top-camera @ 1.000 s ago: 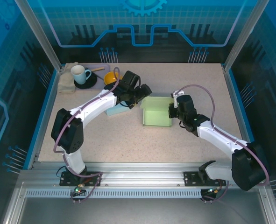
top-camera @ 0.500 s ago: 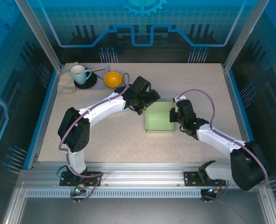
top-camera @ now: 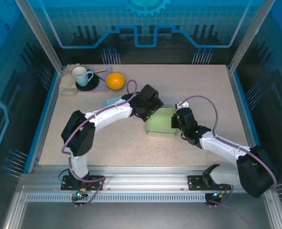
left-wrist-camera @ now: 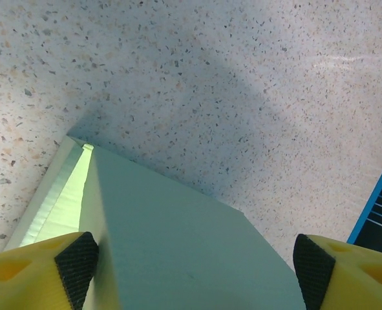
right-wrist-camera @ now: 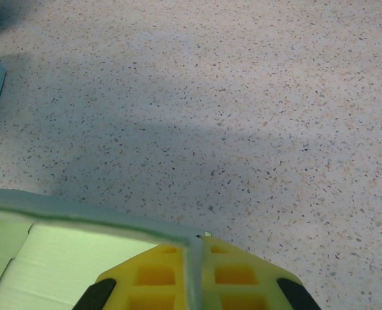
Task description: Fold the paper box
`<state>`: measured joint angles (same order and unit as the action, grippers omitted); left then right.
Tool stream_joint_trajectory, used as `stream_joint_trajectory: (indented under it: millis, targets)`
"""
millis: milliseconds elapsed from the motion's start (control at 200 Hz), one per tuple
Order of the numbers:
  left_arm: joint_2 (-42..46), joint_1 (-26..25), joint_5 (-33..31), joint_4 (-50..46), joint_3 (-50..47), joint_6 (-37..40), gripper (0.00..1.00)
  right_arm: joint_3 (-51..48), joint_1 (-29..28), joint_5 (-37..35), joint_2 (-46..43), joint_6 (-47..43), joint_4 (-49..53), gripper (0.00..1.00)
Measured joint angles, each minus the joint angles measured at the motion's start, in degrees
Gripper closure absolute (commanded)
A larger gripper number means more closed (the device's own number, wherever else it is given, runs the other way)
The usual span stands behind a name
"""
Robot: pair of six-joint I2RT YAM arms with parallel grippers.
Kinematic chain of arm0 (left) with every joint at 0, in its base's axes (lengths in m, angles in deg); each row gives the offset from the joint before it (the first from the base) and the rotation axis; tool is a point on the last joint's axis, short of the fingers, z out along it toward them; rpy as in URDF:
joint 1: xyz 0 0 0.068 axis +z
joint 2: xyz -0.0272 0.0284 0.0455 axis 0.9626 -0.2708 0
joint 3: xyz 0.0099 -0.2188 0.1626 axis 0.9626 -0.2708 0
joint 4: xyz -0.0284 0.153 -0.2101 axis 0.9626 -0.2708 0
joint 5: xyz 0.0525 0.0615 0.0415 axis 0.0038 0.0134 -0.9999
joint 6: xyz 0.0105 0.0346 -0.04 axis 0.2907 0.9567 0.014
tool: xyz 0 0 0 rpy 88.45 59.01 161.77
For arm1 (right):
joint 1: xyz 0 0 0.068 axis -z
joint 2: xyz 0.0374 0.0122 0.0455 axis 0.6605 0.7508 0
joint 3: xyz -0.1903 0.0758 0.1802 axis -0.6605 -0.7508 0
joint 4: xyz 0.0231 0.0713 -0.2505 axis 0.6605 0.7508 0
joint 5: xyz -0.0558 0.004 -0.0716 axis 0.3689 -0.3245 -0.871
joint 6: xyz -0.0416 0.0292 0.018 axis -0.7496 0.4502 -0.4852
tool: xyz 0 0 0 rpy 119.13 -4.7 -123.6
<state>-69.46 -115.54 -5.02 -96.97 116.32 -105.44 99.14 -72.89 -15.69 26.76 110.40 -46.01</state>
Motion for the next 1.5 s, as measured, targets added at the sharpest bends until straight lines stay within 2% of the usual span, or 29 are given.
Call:
stream_joint_trajectory:
  millis: [290, 725, 1080, 1501]
  targets:
    - [4.2, -0.72, -0.42, 4.57, -8.59, 0.92, 0.22, -3.72, -1.86, 0.52, -4.48, 2.49, -0.07, 0.99]
    - [5.92, -2.25, -1.53, 4.94, -10.49, 2.49, 0.22, -5.55, -2.67, 3.08, -10.23, 10.54, 4.09, 1.0]
    - [7.93, -2.49, -3.91, 5.57, -13.68, 2.67, 0.22, -4.79, -3.28, 5.57, -10.4, 17.35, 5.27, 0.96]
    - [9.33, -2.51, -6.71, 5.84, -15.67, 2.82, 0.22, -0.76, -4.98, 4.81, -7.23, 17.09, 9.16, 0.98]
